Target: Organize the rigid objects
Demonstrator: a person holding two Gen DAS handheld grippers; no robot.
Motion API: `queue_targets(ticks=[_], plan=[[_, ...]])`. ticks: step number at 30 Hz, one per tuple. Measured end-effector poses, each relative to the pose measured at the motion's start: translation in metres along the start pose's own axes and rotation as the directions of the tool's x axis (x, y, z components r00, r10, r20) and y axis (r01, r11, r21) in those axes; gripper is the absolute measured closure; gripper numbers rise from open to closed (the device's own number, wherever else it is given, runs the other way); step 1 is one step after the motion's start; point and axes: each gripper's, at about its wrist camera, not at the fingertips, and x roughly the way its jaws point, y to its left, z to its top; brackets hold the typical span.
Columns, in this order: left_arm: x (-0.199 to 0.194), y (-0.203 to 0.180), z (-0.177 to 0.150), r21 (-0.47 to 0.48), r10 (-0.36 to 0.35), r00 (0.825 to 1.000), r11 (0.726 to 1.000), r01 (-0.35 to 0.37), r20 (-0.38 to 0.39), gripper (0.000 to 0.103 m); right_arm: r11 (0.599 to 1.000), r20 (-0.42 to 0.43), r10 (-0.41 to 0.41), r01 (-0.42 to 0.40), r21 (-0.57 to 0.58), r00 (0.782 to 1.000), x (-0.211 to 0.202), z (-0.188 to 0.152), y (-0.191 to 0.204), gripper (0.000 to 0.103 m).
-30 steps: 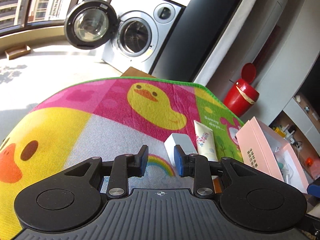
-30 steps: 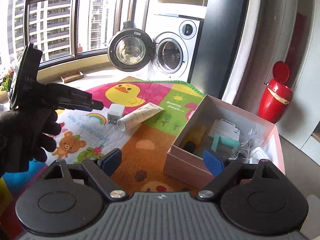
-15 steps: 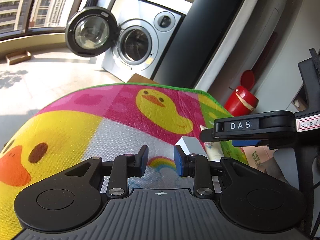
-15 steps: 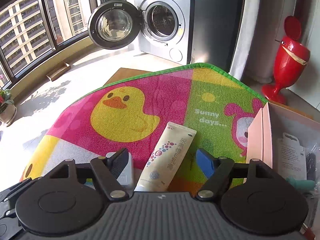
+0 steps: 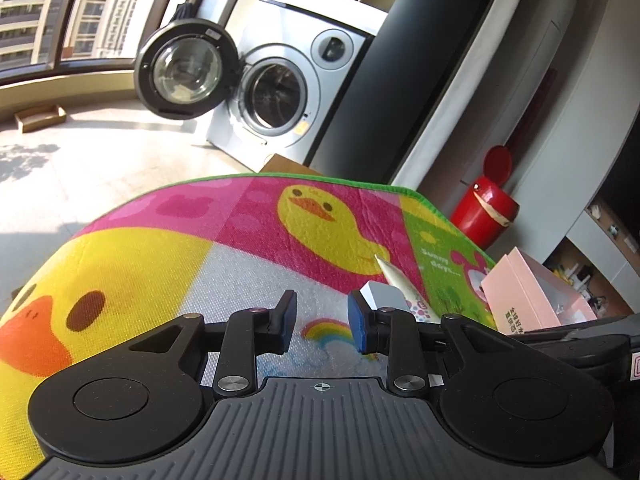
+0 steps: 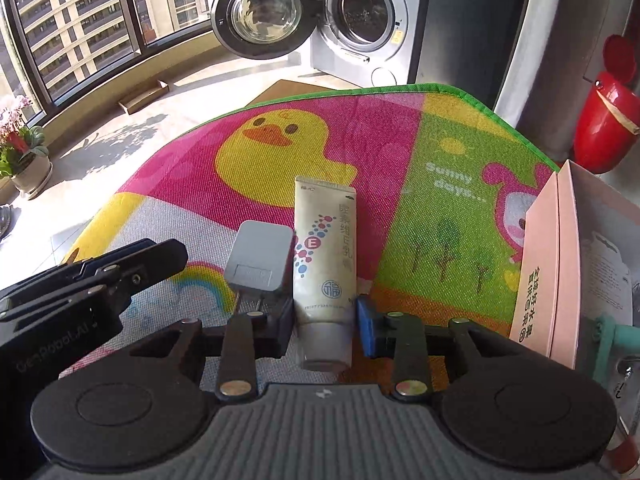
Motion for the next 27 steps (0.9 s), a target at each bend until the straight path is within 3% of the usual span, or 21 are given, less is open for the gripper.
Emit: queue_targets(ticks=[4, 8, 11, 15, 18, 20, 27], plan=[[0.001, -0.008, -0.001, 0.033, -0.025, 1.000, 0.999, 0.026, -0.019, 0.072, 1.000, 0.019, -0.004, 0.005, -0.018, 1.000, -0.023, -0.034, 0.001, 0.071], [0.007, -0.029, -0.001, 0.125, -0.041, 0.997, 0.991, 0.048, -0.059, 0.072, 0.998, 0.062, -0.022, 0.026, -0.062, 0.998, -0.049, -0.075, 0.001, 0.071], [0.014, -0.047, 0.000, 0.204, 0.009, 0.999, 0.979, 0.000, -0.046, 0.072, 0.995, 0.106, -0.059, 0.067, -0.068, 0.993, -0.067, -0.103, -0.004, 0.071], [0.029, -0.062, 0.005, 0.245, 0.053, 0.998, 0.969, -0.041, -0.045, 0.072, 0.999, 0.135, -0.021, 0.025, -0.028, 0.991, -0.081, -0.127, -0.018, 0.071], [0.040, -0.067, 0.006, 0.249, 0.068, 0.995, 0.968, -0.046, -0.079, 0.072, 0.999, 0.168, -0.019, 0.026, -0.037, 0.986, -0.086, -0.139, -0.022, 0.059], [0.045, -0.069, 0.007, 0.244, 0.081, 0.994, 0.968, -0.062, -0.070, 0.069, 0.999, 0.185, -0.018, 0.023, -0.024, 0.982, -0.086, -0.145, -0.024, 0.041], [0.048, -0.077, 0.004, 0.276, 0.103, 0.993, 0.957, -0.086, -0.049, 0.066, 1.000, 0.231, -0.023, 0.022, 0.007, 0.973, -0.087, -0.156, -0.028, 0.026]])
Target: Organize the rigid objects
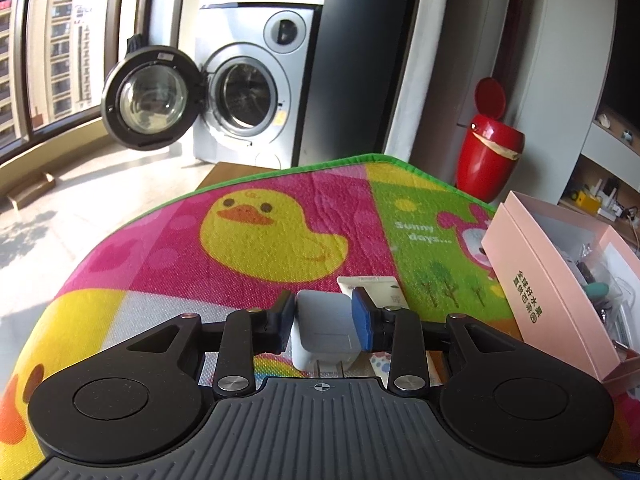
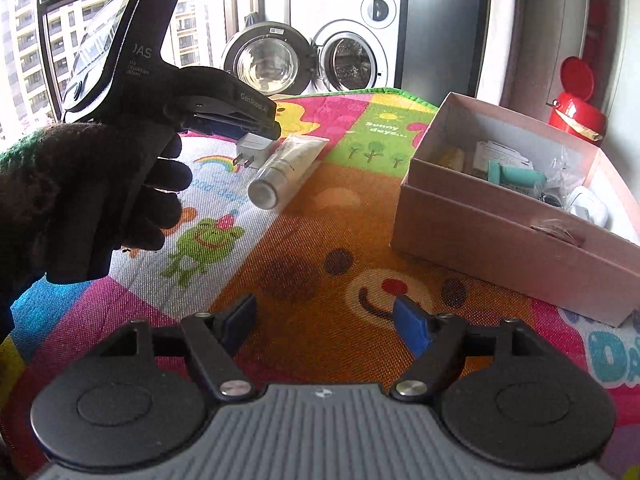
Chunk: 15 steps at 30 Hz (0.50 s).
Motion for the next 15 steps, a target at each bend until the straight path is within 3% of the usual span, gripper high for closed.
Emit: queue_targets(ticks=[7, 15], plan=[[0.002, 0.004, 0.001, -0.024, -0.023, 1.000, 0.999, 0.023, -0.017, 0.063, 1.000, -0.008, -0.003, 0.003, -0.003, 1.000, 0.005, 0.001, 0.001, 0.016], [-0.004, 0.004, -0.003, 0.023, -0.078, 0.997, 0.997, 0.079, -0.023, 0.064, 1.000, -0.023, -0.023, 0.023, 0.010, 0.999, 0.011, 0.003, 0.001, 0.005]])
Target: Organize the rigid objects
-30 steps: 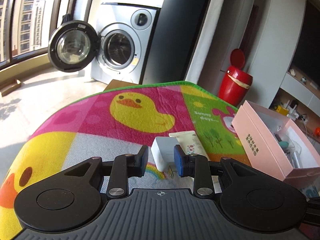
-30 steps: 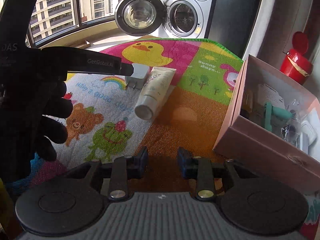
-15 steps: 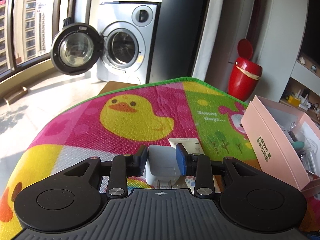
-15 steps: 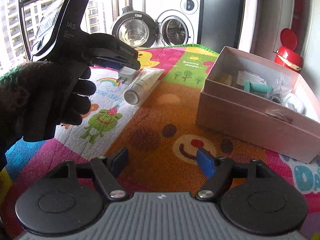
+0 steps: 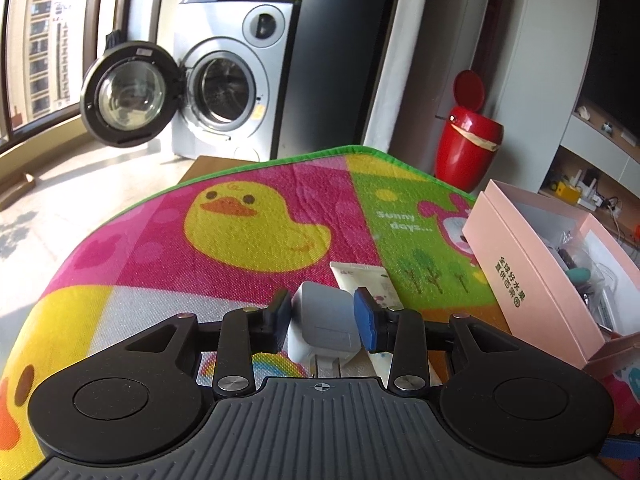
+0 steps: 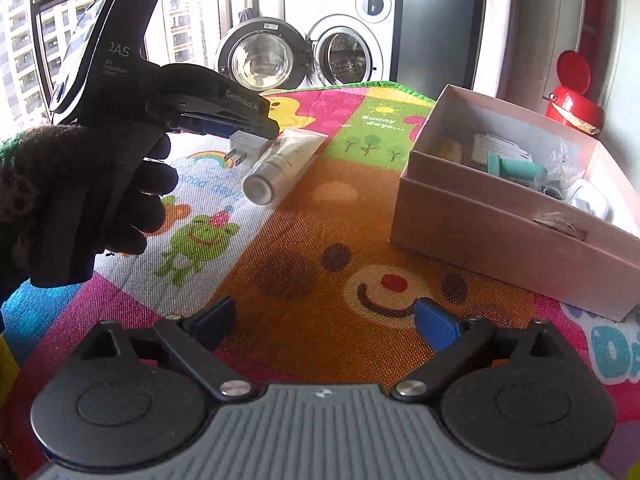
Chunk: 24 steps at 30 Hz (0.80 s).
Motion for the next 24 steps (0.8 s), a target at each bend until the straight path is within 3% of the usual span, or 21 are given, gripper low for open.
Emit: queue_targets(ticks=[6, 15, 21, 24], plan=[[-0.002, -0.004, -0.004, 0.105, -0.037, 0.999, 0.994, 0.036, 0.011, 0.064, 1.000, -0.006, -0.007, 0.007, 0.011, 1.000, 0.002, 0.001, -0.001, 0.002], [-0.006, -0.002, -0.006, 0.117, -0.137, 0.990, 0.983, 0.140, -0.032, 0.065, 1.000, -0.009, -0.009, 0.010, 0.015, 1.000, 0.003, 0.001, -0.001, 0.000], [-0.007, -0.010, -0.008, 0.172, -0.104, 0.994, 0.979, 0.106, -0.021, 0.062, 1.000, -0.009, -0.009, 0.009, 0.015, 1.000, 0.003, 0.001, -0.001, 0.000], [-0.010, -0.010, -0.007, 0.187, -0.047, 0.999, 0.981, 0.046, -0.002, 0.062, 1.000, -0.009, -0.009, 0.009, 0.016, 1.000, 0.004, 0.001, -0.002, 0.000]])
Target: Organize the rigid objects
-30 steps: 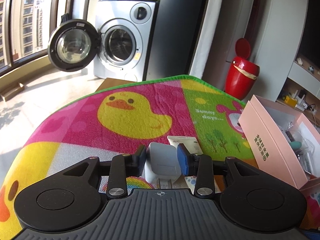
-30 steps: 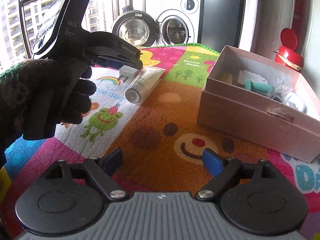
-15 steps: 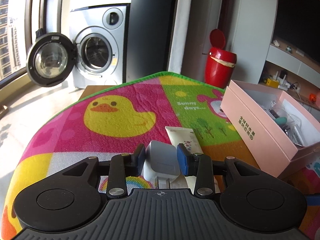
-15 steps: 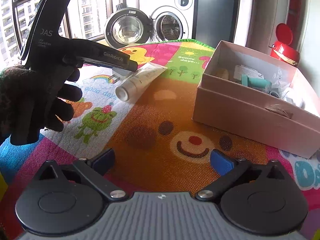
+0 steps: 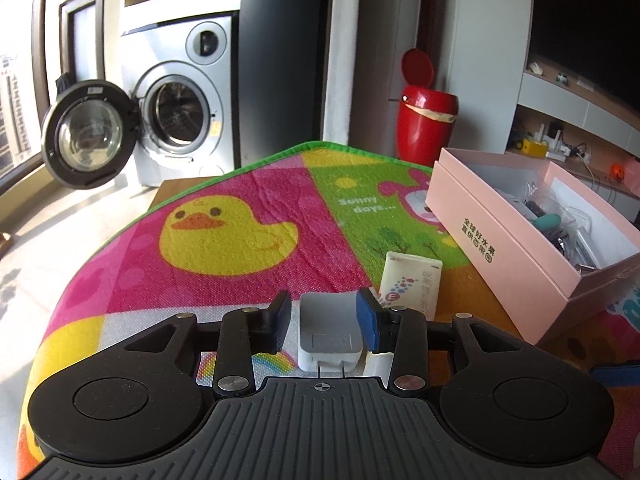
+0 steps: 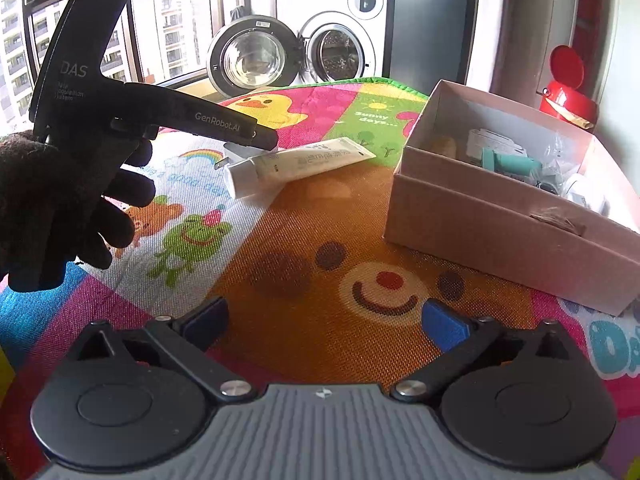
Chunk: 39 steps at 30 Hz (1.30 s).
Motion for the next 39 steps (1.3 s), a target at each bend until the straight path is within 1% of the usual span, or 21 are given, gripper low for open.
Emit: queue_targets(ticks=[2, 4, 6, 8, 10, 12, 14, 15, 17, 20, 22, 24, 27, 30, 33, 36, 37, 38, 39], plan=[[-0.001, 0.004, -0.001, -0.011, 0.009, 1.000, 1.000, -0.009, 0.000, 0.062, 1.000, 0.000, 0.000, 0.000, 0.000, 1.000, 0.000, 0.000, 0.000, 0.000], [-0.002, 0.008, -0.001, -0.027, -0.006, 1.000, 1.000, 0.006, 0.000, 0.063, 1.000, 0.000, 0.000, 0.000, 0.000, 1.000, 0.000, 0.000, 0.000, 0.000], [-0.003, 0.008, -0.002, -0.033, -0.029, 1.000, 0.999, 0.029, -0.001, 0.066, 1.000, 0.000, 0.000, 0.000, 0.000, 1.000, 0.000, 0.000, 0.000, 0.000], [0.000, 0.003, -0.005, -0.011, -0.043, 0.999, 0.999, 0.043, -0.030, 0.066, 1.000, 0.000, -0.001, 0.001, -0.001, 1.000, 0.000, 0.000, 0.000, 0.000], [0.003, -0.001, -0.008, 0.011, -0.037, 0.998, 0.999, 0.038, -0.052, 0.064, 1.000, 0.000, 0.000, 0.000, 0.000, 1.000, 0.000, 0.000, 0.000, 0.000], [0.003, -0.001, -0.013, 0.010, -0.034, 0.998, 0.999, 0.035, -0.047, 0.065, 1.000, 0.001, 0.001, -0.001, 0.000, 1.000, 0.000, 0.000, 0.000, 0.000], [-0.002, 0.004, -0.015, -0.018, -0.040, 0.999, 0.999, 0.039, -0.036, 0.065, 1.000, 0.008, 0.017, -0.016, -0.005, 1.000, -0.001, 0.001, -0.001, 0.001], [-0.008, 0.009, -0.018, -0.047, -0.040, 0.999, 0.998, 0.038, -0.030, 0.066, 1.000, 0.015, 0.025, -0.025, -0.014, 1.000, -0.003, 0.001, 0.000, 0.003], [-0.020, 0.018, -0.025, -0.089, -0.040, 0.999, 0.995, 0.038, -0.021, 0.066, 0.998, 0.033, 0.043, -0.042, -0.038, 0.999, -0.006, 0.004, 0.004, 0.014], [-0.041, 0.030, -0.038, -0.148, -0.026, 1.000, 0.989, 0.025, -0.004, 0.066, 0.996, 0.049, 0.078, -0.076, -0.042, 0.996, -0.007, 0.020, 0.012, 0.023], [-0.053, 0.035, -0.047, -0.173, -0.017, 1.000, 0.985, 0.018, 0.008, 0.066, 0.996, 0.057, 0.089, -0.088, -0.017, 0.994, -0.003, 0.037, 0.016, 0.023], [-0.064, 0.040, -0.057, -0.196, -0.003, 1.000, 0.981, 0.009, 0.029, 0.066, 0.995, 0.054, 0.098, -0.099, 0.014, 0.994, 0.006, 0.061, 0.024, 0.023], [-0.071, 0.046, -0.066, -0.233, -0.006, 0.998, 0.972, 0.019, 0.057, 0.066, 0.997, 0.038, 0.068, -0.069, 0.032, 0.997, 0.029, 0.090, 0.032, 0.023], [-0.072, 0.050, -0.067, -0.256, -0.022, 0.997, 0.966, 0.040, 0.070, 0.066, 0.999, -0.008, 0.007, -0.006, 0.053, 1.000, 0.061, 0.114, 0.035, 0.023], [-0.072, 0.052, -0.068, -0.265, -0.030, 0.997, 0.963, 0.049, 0.077, 0.066, 0.995, -0.046, -0.052, 0.056, 0.084, 0.998, 0.088, 0.126, 0.030, 0.023], [-0.072, 0.053, -0.069, -0.271, -0.039, 0.996, 0.961, 0.061, 0.084, 0.066, 0.990, -0.073, -0.079, 0.087, 0.107, 0.994, 0.103, 0.127, 0.024, 0.024], [-0.072, 0.053, -0.069, -0.274, -0.042, 0.995, 0.960, 0.064, 0.086, 0.066, 0.991, -0.073, -0.084, 0.091, 0.096, 0.994, 0.104, 0.126, 0.025, 0.031], [-0.072, 0.054, -0.069, -0.278, -0.045, 0.995, 0.958, 0.068, 0.087, 0.066, 0.993, -0.089, -0.074, 0.081, 0.086, 0.993, 0.105, 0.125, 0.026, 0.044], [-0.072, 0.055, -0.069, -0.282, -0.047, 0.995, 0.957, 0.070, 0.088, 0.066, 0.995, -0.100, -0.056, 0.064, 0.080, 0.993, 0.105, 0.124, 0.027, 0.047]])
